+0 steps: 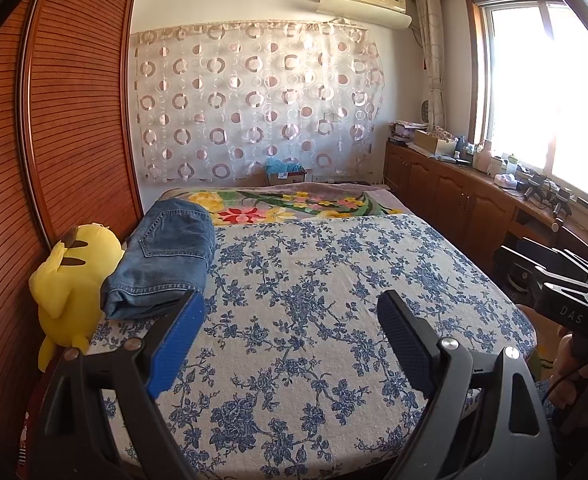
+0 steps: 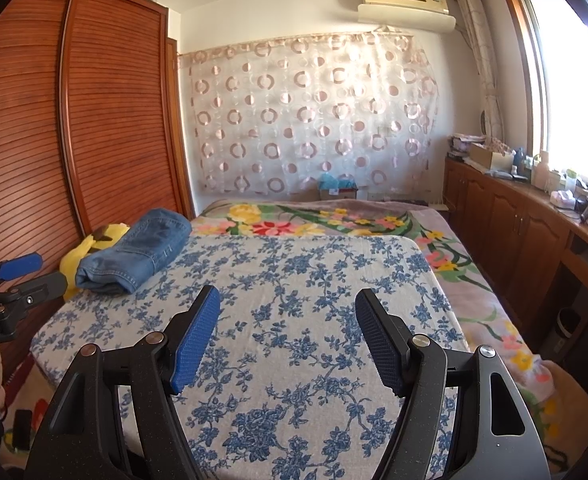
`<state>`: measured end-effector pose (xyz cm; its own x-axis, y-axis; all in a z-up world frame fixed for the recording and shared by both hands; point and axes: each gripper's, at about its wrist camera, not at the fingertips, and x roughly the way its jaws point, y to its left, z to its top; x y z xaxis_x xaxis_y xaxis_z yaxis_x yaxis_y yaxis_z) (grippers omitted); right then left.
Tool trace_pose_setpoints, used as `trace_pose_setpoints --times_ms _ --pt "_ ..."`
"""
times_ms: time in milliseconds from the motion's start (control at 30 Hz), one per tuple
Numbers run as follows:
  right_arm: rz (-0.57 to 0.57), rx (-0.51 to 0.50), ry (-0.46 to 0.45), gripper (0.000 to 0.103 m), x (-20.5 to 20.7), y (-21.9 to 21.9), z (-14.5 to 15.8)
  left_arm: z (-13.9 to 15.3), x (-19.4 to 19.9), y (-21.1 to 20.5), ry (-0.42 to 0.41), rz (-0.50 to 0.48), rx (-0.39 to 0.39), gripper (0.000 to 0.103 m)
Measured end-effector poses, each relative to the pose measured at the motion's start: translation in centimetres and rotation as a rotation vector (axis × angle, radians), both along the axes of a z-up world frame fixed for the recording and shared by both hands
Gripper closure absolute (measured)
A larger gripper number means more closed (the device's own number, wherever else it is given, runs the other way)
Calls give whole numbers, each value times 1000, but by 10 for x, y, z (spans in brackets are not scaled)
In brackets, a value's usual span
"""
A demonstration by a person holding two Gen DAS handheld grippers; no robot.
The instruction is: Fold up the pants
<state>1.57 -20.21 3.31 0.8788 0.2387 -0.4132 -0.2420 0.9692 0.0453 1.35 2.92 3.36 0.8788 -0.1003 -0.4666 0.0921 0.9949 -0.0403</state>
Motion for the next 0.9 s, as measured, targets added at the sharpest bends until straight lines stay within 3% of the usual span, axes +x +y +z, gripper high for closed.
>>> trace_pose_setpoints --times_ms 900 --pt "-5 0 -12 31 2 -5 6 1 -1 -1 -3 1 1 14"
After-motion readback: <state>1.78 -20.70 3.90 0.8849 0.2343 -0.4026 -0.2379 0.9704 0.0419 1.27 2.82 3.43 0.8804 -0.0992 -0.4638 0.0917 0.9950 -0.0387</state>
